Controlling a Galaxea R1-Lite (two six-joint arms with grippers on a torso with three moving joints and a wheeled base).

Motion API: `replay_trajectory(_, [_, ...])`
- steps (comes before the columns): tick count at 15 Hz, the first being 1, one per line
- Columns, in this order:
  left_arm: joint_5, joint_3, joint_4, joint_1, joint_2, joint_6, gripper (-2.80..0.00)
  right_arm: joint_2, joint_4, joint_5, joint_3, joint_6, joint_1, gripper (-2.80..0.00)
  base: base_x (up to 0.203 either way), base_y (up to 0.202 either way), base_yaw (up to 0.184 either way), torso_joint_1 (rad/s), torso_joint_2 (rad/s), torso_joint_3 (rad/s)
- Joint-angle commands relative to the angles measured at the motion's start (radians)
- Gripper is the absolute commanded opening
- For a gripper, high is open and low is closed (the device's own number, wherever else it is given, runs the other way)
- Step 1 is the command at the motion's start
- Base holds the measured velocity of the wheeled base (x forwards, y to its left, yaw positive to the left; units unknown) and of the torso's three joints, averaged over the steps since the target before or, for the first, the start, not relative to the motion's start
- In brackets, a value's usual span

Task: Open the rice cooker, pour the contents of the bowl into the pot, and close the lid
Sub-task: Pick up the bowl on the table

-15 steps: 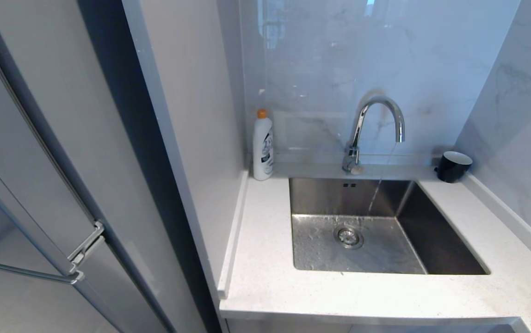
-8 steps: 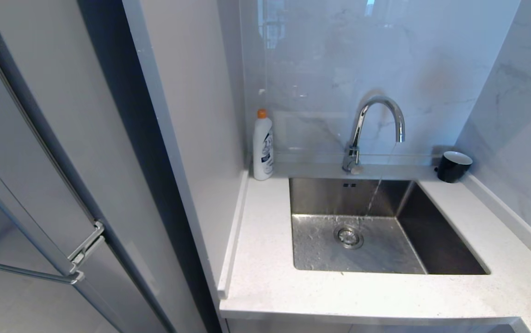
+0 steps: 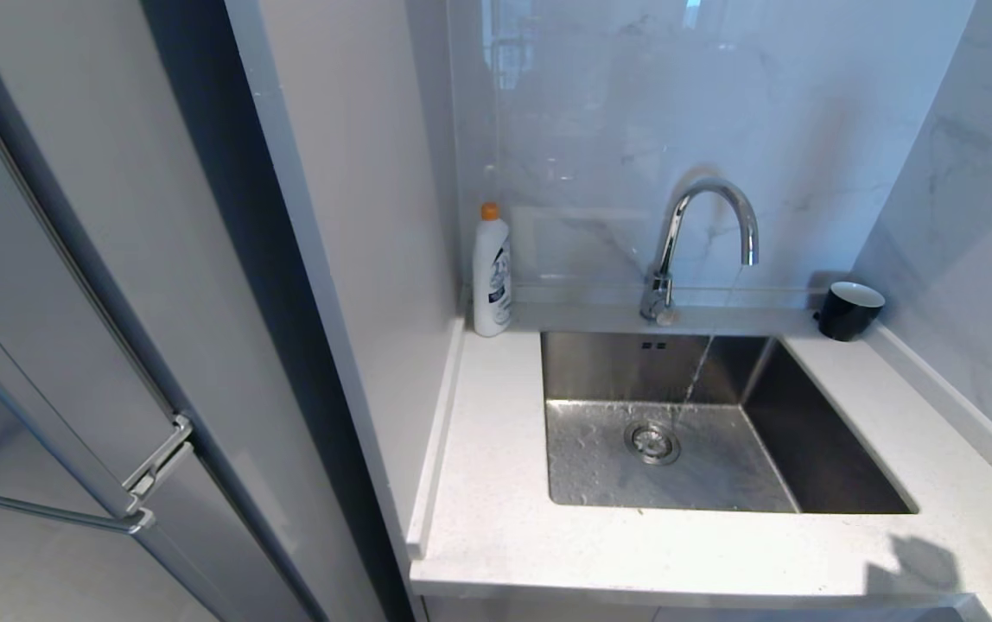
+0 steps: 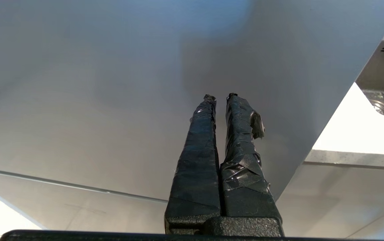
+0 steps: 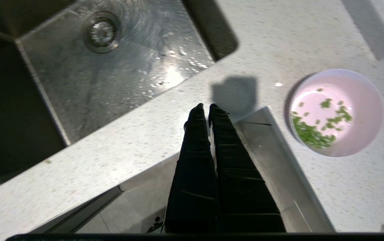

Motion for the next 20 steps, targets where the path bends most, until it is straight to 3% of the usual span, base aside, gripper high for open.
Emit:
replay_trajectory(1, [0.000, 0.002, 0.000, 0.000, 0.000, 0.000, -2.80, 0.052, 0.007, 0.047, 0.005, -0.072, -0.182, -2.80, 0.000, 0.000, 0.000, 0.000, 0.00, 0.000])
replay_trajectory(5, [0.000, 0.001, 0.000, 0.000, 0.001, 0.000, -2.80, 0.142, 0.011, 0.152, 0.094, -0.265, -0.413, -2.80, 0.000, 0.000, 0.000, 0.000, 0.00, 0.000])
replay_trajectory(12, [0.000, 0.002, 0.000, 0.000, 0.000, 0.000, -2.80, 0.261, -0.068, 0.219, 0.101, -0.413, -0.681, -2.80, 0.000, 0.000, 0.000, 0.000, 0.00, 0.000])
replay_trajectory(16, [0.000, 0.001, 0.001, 0.000, 0.001, 0.000, -2.80, 0.331, -0.090, 0.236, 0.109, -0.487, -0.765, -2.80, 0.000, 0.000, 0.000, 0.000, 0.00, 0.000])
replay_trajectory(20, [0.000, 0.002, 0.000, 0.000, 0.001, -0.001, -2.80, 0.384, -0.090, 0.247, 0.127, -0.500, -0.775, -2.80, 0.000, 0.000, 0.000, 0.000, 0.00, 0.000])
